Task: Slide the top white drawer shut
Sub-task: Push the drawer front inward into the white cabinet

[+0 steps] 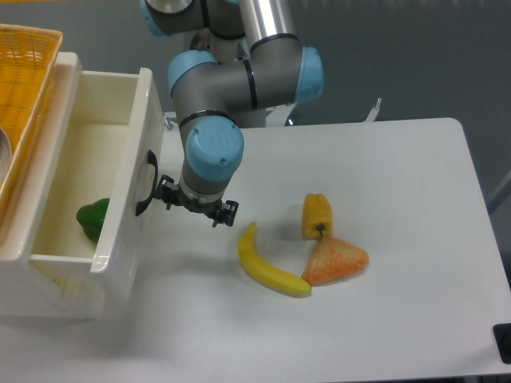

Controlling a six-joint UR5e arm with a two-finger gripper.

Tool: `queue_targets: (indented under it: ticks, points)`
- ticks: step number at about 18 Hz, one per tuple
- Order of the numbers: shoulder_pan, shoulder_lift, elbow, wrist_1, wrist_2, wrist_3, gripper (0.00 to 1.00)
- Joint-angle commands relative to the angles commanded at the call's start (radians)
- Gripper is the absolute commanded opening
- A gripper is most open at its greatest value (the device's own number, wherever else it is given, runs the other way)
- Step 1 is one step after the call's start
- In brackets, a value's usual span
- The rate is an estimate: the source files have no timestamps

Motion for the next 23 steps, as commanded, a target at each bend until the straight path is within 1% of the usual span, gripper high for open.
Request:
queue_targets:
  ticks: [17, 19, 23]
  points:
    - [-0.084, -0.003, 0.012, 0.005, 0.003, -0.097, 1.0]
    - [-0.1, -0.008, 0.012, 0.005, 0.003, -0.098, 1.0]
    - [-0.104, -0.008, 0.014, 0.005, 0.002, -0.097, 1.0]
